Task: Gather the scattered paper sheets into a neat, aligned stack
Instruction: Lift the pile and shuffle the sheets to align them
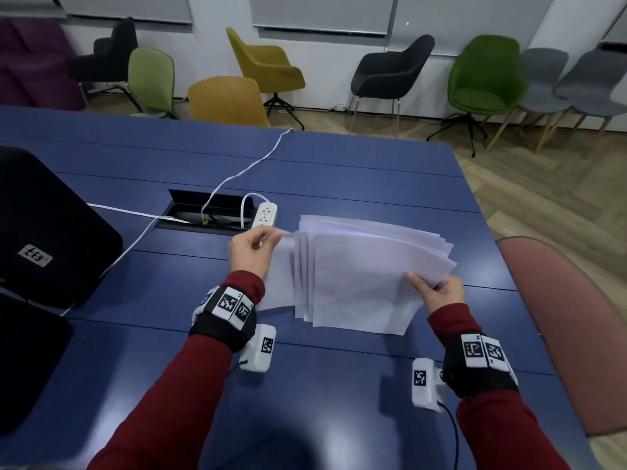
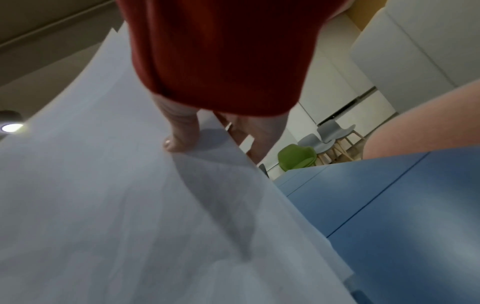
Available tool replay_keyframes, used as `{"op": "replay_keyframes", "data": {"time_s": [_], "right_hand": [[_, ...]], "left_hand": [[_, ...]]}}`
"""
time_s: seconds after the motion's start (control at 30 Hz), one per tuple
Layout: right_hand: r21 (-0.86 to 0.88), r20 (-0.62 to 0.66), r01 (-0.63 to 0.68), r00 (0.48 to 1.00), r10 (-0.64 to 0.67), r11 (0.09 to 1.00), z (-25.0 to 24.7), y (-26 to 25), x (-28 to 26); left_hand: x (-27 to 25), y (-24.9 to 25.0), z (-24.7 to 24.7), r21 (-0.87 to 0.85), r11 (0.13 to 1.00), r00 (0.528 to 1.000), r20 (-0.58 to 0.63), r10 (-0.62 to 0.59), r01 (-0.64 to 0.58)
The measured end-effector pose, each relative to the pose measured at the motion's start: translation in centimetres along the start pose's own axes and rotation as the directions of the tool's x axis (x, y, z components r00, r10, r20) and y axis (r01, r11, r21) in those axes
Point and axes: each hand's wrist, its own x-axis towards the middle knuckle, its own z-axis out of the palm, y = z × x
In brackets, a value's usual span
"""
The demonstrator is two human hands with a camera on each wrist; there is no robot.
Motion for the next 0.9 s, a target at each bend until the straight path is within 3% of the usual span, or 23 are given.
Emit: {"op": "replay_keyframes", "data": {"time_s": [0.1,0.23,0.3,0.43,0.63,0.73,0.8,0.9], "right_hand": [[-0.018,-0.039,0.016,0.999,-0.016,1.0,0.7,0.2,0.1],[0.03,-0.027,-0.001,1.0,0.001,1.0,1.4,0.5,-0.3],[0.04,-0.022,-0.018,1.0,0.019,0.999,1.6,0.5,-0.4],[0.049,-0.037,-0.062,0.997,0.064,0.997,1.2,1.2,-0.4],[0.036,-0.045,-0.107,0.993,0.108,0.994,1.5,1.7,-0.6],[0.032,-0.085,-0.107,0.99,0.11,0.994,1.6,1.4,-0.5],[0.021,-0.131,-0.104,0.986,0.106,0.994,1.5,1.3,-0.5],[-0.007,-0.227,-0.097,0.969,0.093,0.995,1.2,1.3,-0.4]], "left_hand": [[-0.1,1.4,-0.1,0.131,0.986,0.991,-0.076,0.111,-0.1],[-0.7,3.9,1.0,0.278,0.929,0.953,0.247,0.178,-0.245],[-0.9,4.3,1.4,0.255,0.935,0.947,0.267,0.178,-0.248],[-1.2,6.6,1.3,0.142,0.938,0.946,0.123,0.3,-0.316],[-0.8,13.9,-0.4,0.118,0.834,0.811,-0.194,0.552,-0.539],[0.2,15.8,-2.2,0.261,0.789,0.706,-0.351,0.615,-0.557],[1.1,15.4,-3.5,0.437,0.731,0.65,-0.35,0.675,-0.524],[2.4,13.5,-5.6,0.629,0.648,0.656,-0.274,0.703,-0.43]]}}
